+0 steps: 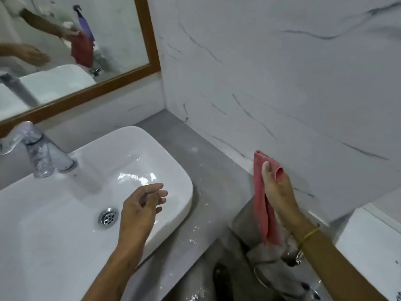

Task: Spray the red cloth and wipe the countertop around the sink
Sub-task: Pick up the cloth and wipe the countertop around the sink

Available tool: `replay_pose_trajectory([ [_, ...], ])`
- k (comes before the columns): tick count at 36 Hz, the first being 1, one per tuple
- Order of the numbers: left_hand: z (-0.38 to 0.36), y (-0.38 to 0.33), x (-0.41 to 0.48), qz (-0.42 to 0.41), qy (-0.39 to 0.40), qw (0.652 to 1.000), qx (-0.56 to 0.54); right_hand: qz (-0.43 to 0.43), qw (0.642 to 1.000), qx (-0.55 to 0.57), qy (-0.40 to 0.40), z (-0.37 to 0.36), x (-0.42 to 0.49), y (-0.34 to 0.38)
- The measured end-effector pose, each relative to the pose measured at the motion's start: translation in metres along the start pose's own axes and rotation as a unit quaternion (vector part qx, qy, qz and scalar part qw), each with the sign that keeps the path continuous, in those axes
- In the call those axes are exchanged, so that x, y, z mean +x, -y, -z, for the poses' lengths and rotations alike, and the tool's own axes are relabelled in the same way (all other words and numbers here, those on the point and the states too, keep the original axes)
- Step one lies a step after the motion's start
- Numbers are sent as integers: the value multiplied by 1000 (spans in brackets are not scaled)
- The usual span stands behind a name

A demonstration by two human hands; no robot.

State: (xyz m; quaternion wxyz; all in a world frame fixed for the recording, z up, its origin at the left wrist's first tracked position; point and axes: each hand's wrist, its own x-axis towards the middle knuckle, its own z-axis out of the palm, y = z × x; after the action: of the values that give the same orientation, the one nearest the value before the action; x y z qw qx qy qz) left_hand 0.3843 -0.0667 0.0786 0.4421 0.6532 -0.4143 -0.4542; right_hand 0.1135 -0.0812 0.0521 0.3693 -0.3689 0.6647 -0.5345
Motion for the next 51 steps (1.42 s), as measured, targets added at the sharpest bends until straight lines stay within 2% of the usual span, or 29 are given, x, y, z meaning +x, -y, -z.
replay_pose_trajectory([
  [1, 1, -2, 4, 5, -11, 1000, 3, 10, 1000, -10, 15, -14, 15, 1],
  [2, -3, 3, 43, 6, -36, 999, 10, 14, 999, -23, 45, -54, 63, -4],
  [5, -5, 1, 61, 17, -69, 997, 6, 55, 987, -87, 121, -110, 109, -9],
  [9, -14, -3, 65, 0, -96, 994, 52, 66, 943, -230, 233, -165, 135, -31],
  [10, -18, -7, 66, -7, -97, 992, 76, 72, 912, -311, 258, -171, 134, -37],
  [13, -46, -1, 111, 17, -100, 980, 173, 153, 778, -519, 318, -202, 154, -88],
  [15, -65, 1, 130, 36, -76, 975, 205, 233, 731, -568, 298, -206, 154, -111],
  [19, -98, 7, 162, 51, -54, 964, 254, 307, 729, -549, 271, -216, 166, -126],
  [25, -107, 4, 208, 50, -145, 948, 279, 330, 690, -555, 327, -254, 202, -114],
  [29, -103, 4, 231, 41, -174, 936, 304, 359, 682, -521, 368, -272, 196, -109],
  [33, -101, 8, 235, 33, -185, 931, 312, 376, 674, -479, 418, -262, 173, -113],
  [37, -99, 9, 236, 36, -182, 929, 319, 351, 657, -509, 432, -209, 129, -128],
  [42, -98, 9, 236, 28, -179, 929, 322, 305, 698, -529, 375, -141, 117, -136],
  [47, -100, 8, 236, 17, -179, 932, 315, 255, 712, -577, 308, -183, 151, -124],
  [51, -101, 8, 226, 13, -164, 936, 310, 272, 714, -573, 296, -211, 138, -129],
])
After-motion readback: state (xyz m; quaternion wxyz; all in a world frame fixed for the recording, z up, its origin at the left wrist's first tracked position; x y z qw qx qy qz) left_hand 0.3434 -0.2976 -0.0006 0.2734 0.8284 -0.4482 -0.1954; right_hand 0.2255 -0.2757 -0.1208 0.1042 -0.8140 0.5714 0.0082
